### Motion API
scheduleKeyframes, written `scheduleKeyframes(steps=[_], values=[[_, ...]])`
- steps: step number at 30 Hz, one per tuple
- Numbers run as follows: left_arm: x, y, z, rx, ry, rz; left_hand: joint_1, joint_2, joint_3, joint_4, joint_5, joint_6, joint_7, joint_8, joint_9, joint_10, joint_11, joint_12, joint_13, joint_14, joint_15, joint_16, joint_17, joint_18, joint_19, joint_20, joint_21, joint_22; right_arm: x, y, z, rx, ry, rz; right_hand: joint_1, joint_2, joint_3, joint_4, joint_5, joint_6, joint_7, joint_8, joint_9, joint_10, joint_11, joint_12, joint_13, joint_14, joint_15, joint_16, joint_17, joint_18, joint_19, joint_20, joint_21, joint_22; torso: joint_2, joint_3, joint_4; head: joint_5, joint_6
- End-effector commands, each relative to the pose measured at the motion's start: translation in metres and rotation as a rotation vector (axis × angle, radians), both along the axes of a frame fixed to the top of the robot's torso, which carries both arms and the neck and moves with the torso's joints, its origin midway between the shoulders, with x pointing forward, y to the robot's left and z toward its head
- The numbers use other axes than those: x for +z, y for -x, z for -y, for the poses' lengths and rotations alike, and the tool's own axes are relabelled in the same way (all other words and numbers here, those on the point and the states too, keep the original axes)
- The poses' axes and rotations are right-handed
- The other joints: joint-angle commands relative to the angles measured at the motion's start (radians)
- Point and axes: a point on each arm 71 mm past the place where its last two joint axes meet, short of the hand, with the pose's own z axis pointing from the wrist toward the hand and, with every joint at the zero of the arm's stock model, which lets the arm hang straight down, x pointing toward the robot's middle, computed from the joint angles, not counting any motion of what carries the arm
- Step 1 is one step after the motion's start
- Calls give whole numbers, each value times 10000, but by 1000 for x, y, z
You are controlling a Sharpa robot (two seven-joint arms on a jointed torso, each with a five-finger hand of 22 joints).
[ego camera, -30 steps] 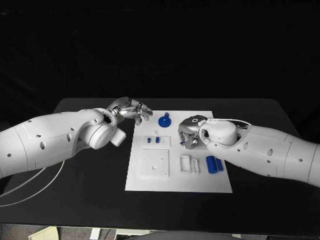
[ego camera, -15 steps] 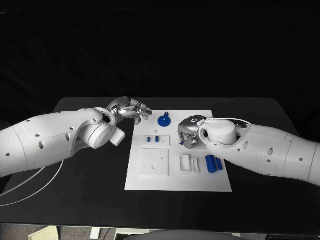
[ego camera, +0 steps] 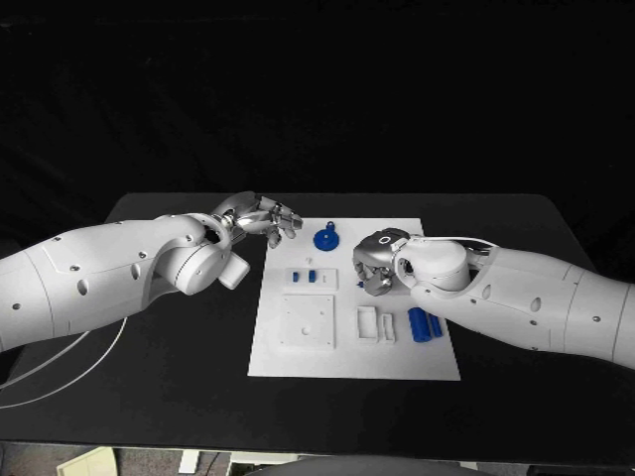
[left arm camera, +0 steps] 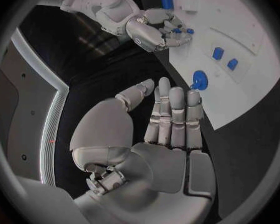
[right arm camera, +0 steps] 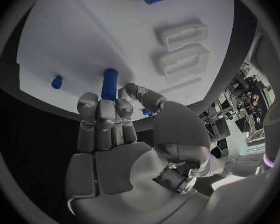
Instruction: Assemble the parts on the task board
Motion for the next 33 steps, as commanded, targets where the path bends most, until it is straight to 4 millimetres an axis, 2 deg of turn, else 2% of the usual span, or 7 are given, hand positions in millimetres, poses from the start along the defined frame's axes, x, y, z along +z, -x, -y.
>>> scheduleKeyframes(steps=[1, 8, 13, 26, 30, 33], values=[[0, 1, 1, -133, 75, -47, 93, -34, -17, 10, 21, -35, 43, 10, -17, 14, 71, -40, -13, 45, 3, -34, -10, -24, -3, -736, -49, -12, -11, 3, 4, -53, 233, -83, -46, -237, -149, 13, -159, -76, 103, -60, -29, 31, -24, -35, 8, -10, -8, 6, -27, 694, 24, -58, 44, -15, 2, 2, 8, -3, 1], [0, 0, 1, -116, 66, -51, 91, -35, -20, 21, 18, -48, 48, 7, -23, 6, 75, -45, -22, 46, 5, -33, -10, -24, 0, -735, -52, -11, -9, 3, 5, -92, 0, 94, -8, -354, -221, 68, -181, -186, 137, -121, -65, 16, 7, -94, 12, -83, 18, -100, -114, 694, 19, -75, -3, -45, 5, 2, 6, 3, 1], [0, 0, 1, -125, 66, -61, 87, -35, -23, 31, 16, -56, 52, 6, -27, 1, 78, -48, -28, 47, 8, -33, -10, -25, 2, -734, -54, -10, -8, 5, 5, -102, -199, 77, 49, -422, -219, 119, -48, -233, 156, -145, -85, 15, 26, -128, 23, -86, 36, -135, -122, 694, 25, -88, -30, -64, 0, -2, 3, 11, 13], [0, 1, 0, -132, 43, -120, 79, -30, -27, 57, 18, -70, 57, 5, -36, -7, 82, -52, -40, 49, 12, -34, -11, -25, 6, -731, -60, -9, -9, 7, 3, -168, -343, -214, -38, -466, -304, 235, 26, -217, 159, -133, -92, 14, 30, -160, 45, -93, 42, -169, -122, 694, 32, -86, -46, -74, 4, -6, 8, 7, 20], [-1, 1, -1, -117, 22, -160, 91, -14, -18, 64, 29, -75, 58, 7, -40, -10, 83, -53, -46, 47, 13, -35, -13, -23, 7, -731, -64, -9, -9, 7, 3, -237, -314, -222, -183, -481, -491, 315, -206, -139, 128, -81, -73, 16, -2, -177, 77, -65, 15, -161, -79, 694, 40, -89, -43, -72, 3, 0, 1, 3, 25], [-1, 1, 0, -134, 29, -159, 98, -21, -18, 61, 33, -83, 60, 6, -44, -18, 86, -57, -52, 45, 15, -37, -14, -22, 6, -731, -67, -7, -10, 7, 4, -324, -299, -167, -215, -505, -598, 348, -565, -124, 109, -66, -67, 20, -18, -192, 102, -58, -3, -169, -62, 694, 40, -102, -47, -71, 1, -2, -1, 3, 31]])
